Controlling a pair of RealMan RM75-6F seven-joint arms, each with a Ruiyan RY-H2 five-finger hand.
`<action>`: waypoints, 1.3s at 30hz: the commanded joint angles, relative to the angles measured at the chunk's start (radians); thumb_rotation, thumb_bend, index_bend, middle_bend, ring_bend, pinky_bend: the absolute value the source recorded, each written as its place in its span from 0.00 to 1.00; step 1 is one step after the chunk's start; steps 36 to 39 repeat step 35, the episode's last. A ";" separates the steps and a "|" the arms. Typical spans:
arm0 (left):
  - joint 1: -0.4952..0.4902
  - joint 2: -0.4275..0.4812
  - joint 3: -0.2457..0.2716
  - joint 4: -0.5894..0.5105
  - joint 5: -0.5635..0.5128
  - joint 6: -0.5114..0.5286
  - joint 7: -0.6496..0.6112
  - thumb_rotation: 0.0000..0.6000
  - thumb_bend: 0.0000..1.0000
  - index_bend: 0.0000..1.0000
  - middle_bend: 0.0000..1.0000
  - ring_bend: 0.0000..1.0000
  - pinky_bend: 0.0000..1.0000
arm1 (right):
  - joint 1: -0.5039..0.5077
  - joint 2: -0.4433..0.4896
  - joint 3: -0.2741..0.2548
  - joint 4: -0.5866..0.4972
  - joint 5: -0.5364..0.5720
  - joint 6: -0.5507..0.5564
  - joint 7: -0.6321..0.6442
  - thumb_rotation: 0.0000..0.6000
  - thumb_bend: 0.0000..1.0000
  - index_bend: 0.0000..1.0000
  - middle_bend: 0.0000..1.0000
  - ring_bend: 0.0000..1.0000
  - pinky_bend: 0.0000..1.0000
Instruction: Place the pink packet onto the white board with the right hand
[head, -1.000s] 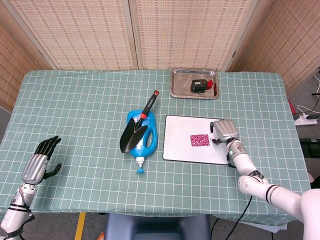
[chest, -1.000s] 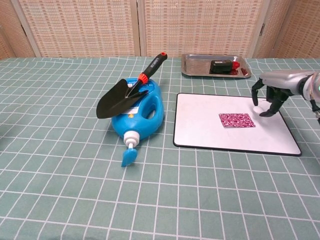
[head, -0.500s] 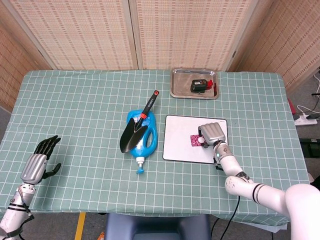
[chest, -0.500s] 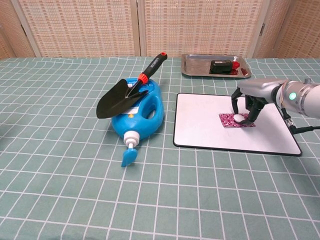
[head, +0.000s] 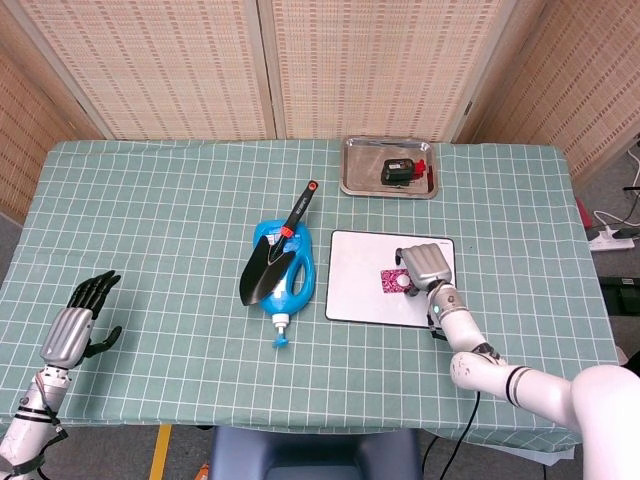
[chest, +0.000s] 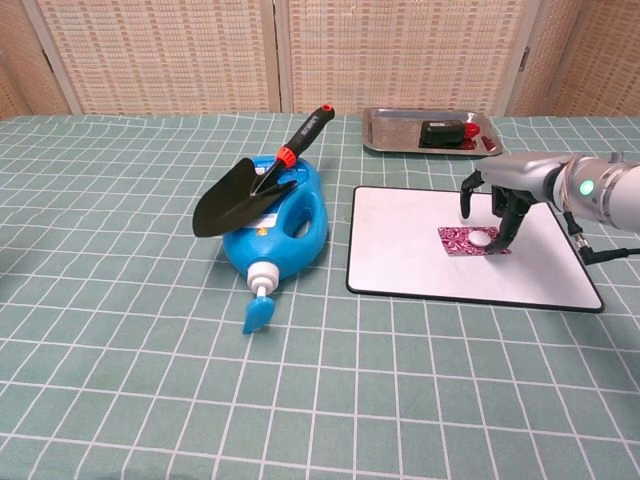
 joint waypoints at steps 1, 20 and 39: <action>0.000 0.000 -0.001 0.003 -0.001 0.001 -0.003 1.00 0.32 0.00 0.00 0.00 0.00 | -0.007 0.035 0.000 -0.046 -0.014 0.033 0.000 1.00 0.15 0.38 1.00 0.99 1.00; 0.007 -0.029 0.014 0.045 0.003 -0.009 0.072 1.00 0.32 0.00 0.00 0.00 0.00 | -0.618 0.258 -0.199 0.168 -0.523 0.679 0.760 1.00 0.00 0.00 0.01 0.00 0.00; 0.006 -0.047 0.005 0.062 -0.014 -0.024 0.123 1.00 0.32 0.00 0.00 0.00 0.00 | -0.669 0.066 -0.110 0.591 -0.618 0.740 1.074 0.93 0.00 0.00 0.00 0.00 0.00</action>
